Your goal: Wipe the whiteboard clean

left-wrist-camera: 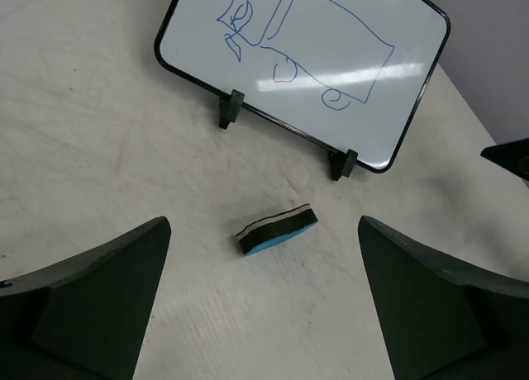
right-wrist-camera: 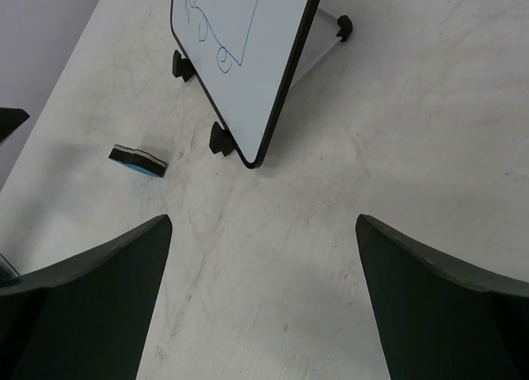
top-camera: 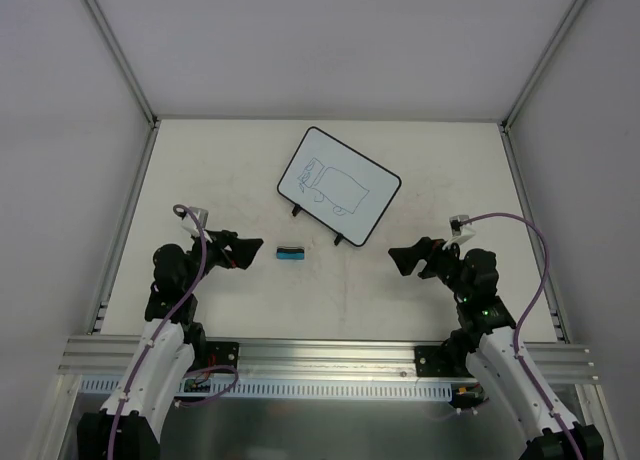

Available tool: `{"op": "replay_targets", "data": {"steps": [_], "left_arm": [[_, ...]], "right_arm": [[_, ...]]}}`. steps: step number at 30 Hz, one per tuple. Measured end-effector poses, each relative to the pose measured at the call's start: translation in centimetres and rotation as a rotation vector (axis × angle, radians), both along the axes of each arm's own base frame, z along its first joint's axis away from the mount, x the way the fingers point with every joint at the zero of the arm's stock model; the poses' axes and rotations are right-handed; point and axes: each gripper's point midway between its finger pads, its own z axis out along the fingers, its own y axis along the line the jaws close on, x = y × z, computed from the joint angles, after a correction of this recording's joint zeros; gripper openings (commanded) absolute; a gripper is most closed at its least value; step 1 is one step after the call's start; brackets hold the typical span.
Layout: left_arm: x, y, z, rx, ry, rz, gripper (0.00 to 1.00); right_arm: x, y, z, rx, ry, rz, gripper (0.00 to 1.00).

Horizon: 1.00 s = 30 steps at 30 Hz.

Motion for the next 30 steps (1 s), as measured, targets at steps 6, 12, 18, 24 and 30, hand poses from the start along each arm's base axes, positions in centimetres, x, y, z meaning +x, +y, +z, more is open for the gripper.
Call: {"op": "replay_targets", "data": {"steps": [6, 12, 18, 24, 30], "left_arm": [[0.2, 0.1, 0.3, -0.017, 0.000, 0.015, 0.99], [0.4, -0.7, 0.6, -0.034, 0.044, -0.038, 0.99], [1.0, -1.9, 1.2, -0.069, 0.100, -0.112, 0.99], [2.0, -3.1, 1.4, -0.114, 0.191, -0.185, 0.99], [2.4, -2.8, 1.3, -0.106, 0.199, -0.167, 0.99]], "right_arm": [[-0.1, 0.0, 0.3, 0.002, -0.013, -0.001, 0.99], [-0.1, 0.0, 0.5, 0.005, -0.022, -0.001, 0.99], [-0.1, 0.0, 0.5, 0.004, -0.019, -0.001, 0.99], [0.0, -0.1, 0.8, 0.013, -0.029, -0.007, 0.99], [1.1, -0.2, 1.0, 0.039, 0.026, -0.034, 0.99]]}}
